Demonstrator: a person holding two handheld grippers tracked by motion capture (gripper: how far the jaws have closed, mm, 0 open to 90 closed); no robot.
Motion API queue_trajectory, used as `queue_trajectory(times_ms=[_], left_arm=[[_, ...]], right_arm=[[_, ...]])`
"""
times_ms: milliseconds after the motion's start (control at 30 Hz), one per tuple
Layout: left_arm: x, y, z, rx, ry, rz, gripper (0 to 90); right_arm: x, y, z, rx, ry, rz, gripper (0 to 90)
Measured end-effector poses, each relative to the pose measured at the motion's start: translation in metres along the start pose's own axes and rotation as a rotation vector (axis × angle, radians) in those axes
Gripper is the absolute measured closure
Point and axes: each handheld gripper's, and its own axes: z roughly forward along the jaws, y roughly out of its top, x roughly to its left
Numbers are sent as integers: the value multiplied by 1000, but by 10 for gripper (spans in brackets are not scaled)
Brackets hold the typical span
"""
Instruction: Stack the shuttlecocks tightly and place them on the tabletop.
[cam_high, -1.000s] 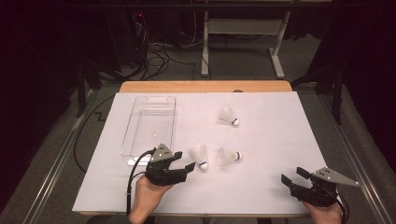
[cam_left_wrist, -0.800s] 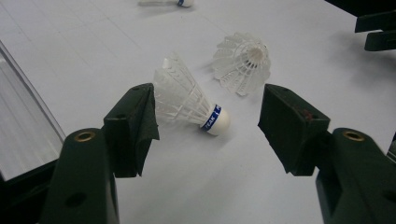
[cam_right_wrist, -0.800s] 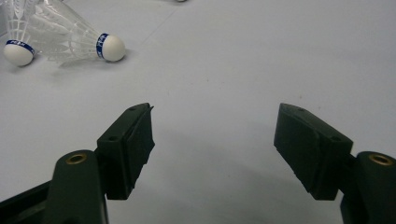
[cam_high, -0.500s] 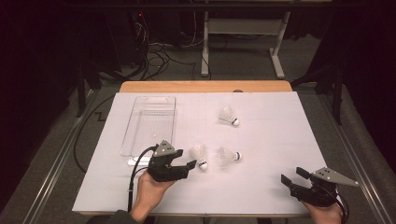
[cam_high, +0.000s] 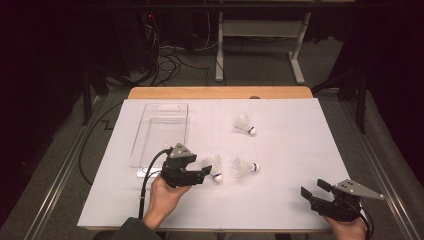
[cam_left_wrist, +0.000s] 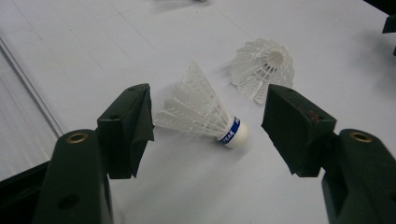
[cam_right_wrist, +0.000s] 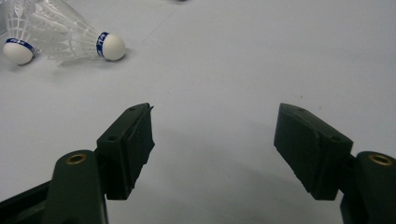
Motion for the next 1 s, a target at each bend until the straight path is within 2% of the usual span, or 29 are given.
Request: queue_trajectory(times_ms=[300,567,1000], left_arm=[[0,12,7,23,4,10,337],[5,21,16,59,-8,-27,351],[10,32,27,111,-1,-39,379]], right_arm=[[0,0,0,-2,-1,-1,287],[0,0,0,0,0,-1,288],[0,0,0,1,3,-3,288]])
